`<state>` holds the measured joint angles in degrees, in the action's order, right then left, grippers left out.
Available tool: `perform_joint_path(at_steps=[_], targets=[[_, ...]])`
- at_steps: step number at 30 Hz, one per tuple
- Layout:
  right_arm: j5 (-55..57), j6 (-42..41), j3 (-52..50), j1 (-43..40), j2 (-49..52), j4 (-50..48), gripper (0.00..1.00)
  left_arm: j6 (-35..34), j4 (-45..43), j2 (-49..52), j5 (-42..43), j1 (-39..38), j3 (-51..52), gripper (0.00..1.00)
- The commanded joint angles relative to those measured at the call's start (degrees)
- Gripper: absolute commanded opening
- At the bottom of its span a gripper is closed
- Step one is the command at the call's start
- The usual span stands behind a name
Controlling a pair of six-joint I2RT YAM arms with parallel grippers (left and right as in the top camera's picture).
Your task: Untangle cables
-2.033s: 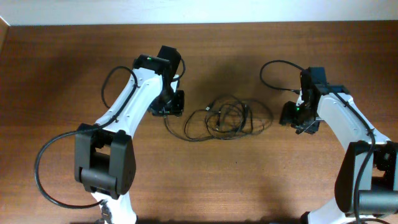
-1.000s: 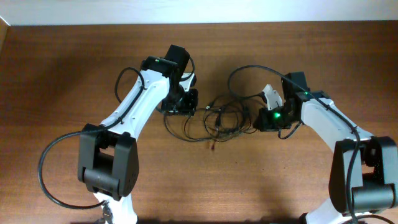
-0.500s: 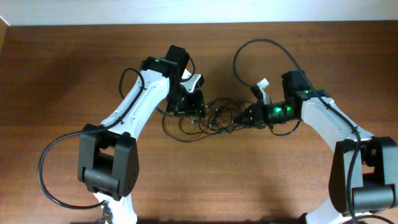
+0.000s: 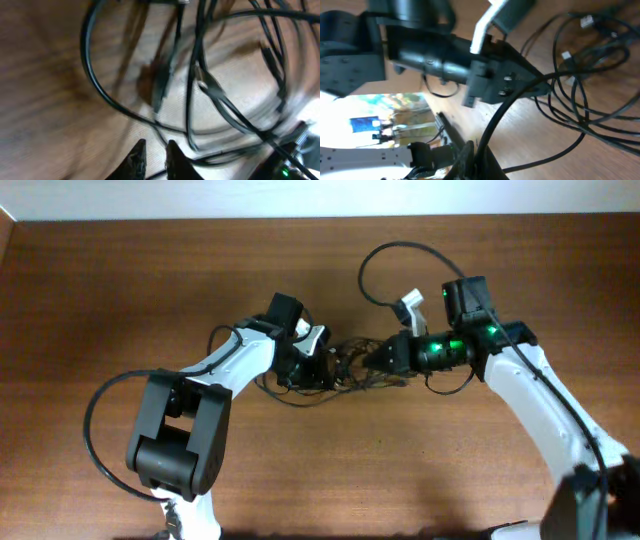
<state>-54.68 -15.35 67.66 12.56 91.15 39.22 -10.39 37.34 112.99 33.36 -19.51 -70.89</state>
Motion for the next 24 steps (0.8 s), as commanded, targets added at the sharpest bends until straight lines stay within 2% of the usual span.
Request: perform_joint_path(at_steps=[1,2,8,11,18,20,22,23,24], targets=[[5.7,-1.7,5.0,2.9,-5.9,1.6,0.04,-0.9,-1.7,-0.1,-4.5,0.0,0.6,0.04],[8.5,-1.7,6.7,3.6,-7.3,3.8,0.04,-0.9,-1.8,-0.1,-6.3,0.0,0.6,0.0],[25.9,-1.7,22.8,6.6,-10.8,19.3,0.04,-4.7,-1.8,-0.1,-16.3,0.0,1.9,0.0],[35.6,-1.6,28.4,7.4,-10.8,24.3,0.04,-5.0,-3.1,-0.1,-17.2,0.1,3.9,0.0],[34.1,-0.5,33.6,7.4,-10.8,25.1,0.04,-5.0,-4.2,-0.1,-20.6,0.2,6.8,0.0],[32.4,0.1,35.1,7.4,-10.8,25.1,0.04,-4.9,-2.8,-0.2,-18.2,0.7,5.4,0.01],[32.4,0.0,35.3,7.3,-10.8,24.9,0.04,-2.2,0.6,-0.6,-10.6,2.3,1.2,0.04],[32.4,0.0,35.3,7.3,-10.8,24.8,0.04,0.3,3.2,-1.2,-4.6,3.7,-2.3,0.07],[32.4,0.0,35.3,7.3,-10.8,24.8,0.04,2.7,5.3,-1.9,0.7,4.5,-5.2,0.15]])
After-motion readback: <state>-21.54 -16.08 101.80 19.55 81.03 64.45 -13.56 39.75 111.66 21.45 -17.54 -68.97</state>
